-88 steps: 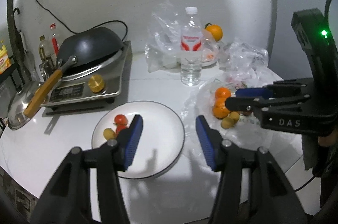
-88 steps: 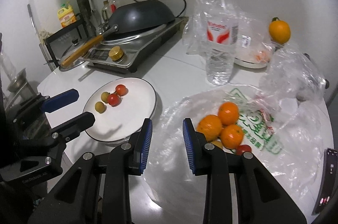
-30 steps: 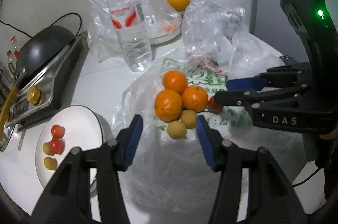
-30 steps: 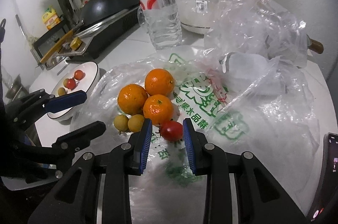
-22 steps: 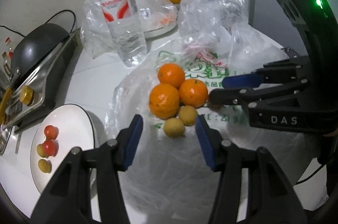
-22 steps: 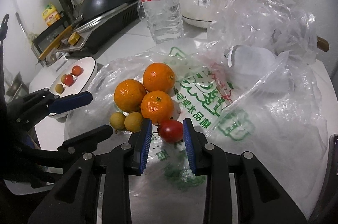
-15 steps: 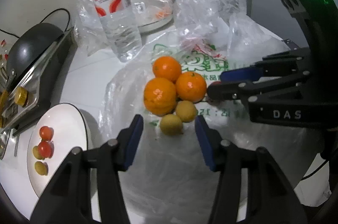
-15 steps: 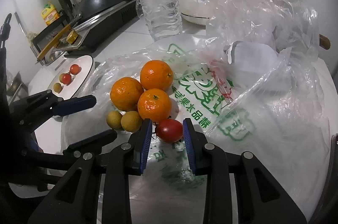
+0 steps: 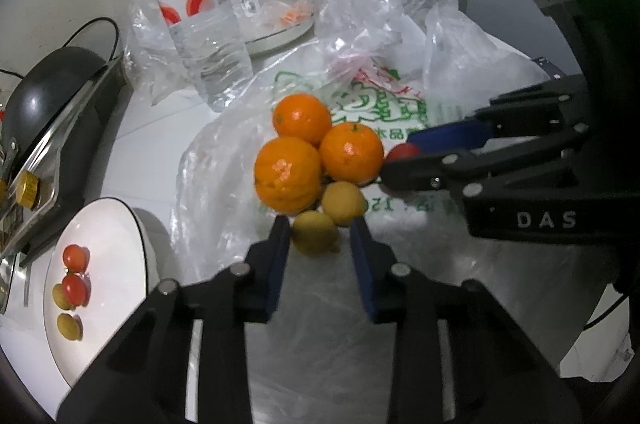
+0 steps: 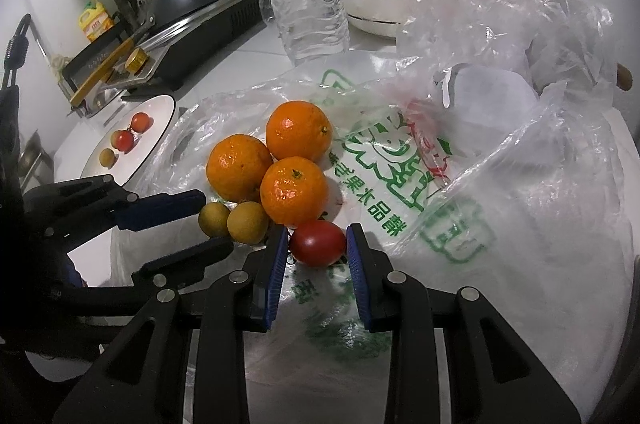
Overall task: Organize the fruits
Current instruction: 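Close the right gripper on a red tomato while the left gripper grasps a yellow fruit, then lift the tomato and yellow fruit out of the bag with both grippers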
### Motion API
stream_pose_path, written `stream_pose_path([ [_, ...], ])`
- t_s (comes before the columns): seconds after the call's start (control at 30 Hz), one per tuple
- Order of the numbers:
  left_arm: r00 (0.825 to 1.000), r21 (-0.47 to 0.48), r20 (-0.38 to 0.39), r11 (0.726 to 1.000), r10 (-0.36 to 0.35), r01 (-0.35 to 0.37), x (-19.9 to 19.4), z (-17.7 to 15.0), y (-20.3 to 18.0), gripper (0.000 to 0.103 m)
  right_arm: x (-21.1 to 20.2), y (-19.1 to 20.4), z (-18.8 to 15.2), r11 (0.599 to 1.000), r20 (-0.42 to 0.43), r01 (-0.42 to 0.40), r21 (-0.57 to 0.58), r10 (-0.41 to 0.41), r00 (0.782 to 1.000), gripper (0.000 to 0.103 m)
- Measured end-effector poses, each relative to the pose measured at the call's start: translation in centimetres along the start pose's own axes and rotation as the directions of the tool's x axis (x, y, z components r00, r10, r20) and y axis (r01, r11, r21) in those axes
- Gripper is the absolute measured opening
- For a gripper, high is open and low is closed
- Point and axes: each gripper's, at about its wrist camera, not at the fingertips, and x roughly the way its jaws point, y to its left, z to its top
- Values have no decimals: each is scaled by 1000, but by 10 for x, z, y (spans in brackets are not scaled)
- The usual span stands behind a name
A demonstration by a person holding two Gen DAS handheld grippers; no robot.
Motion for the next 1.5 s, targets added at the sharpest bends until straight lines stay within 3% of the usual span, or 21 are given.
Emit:
stream_pose_path([
  [0.63, 1000, -5, 3, 1000, -4, 4, 2, -1, 4, 24, 2, 4, -1, 1000, 0, 9, -19, -9, 1000, 31],
  [1.5, 995, 5, 96, 1000, -7, 7, -45, -3, 4, 24, -33, 24, -1, 998, 61, 52, -44, -49, 997, 31],
])
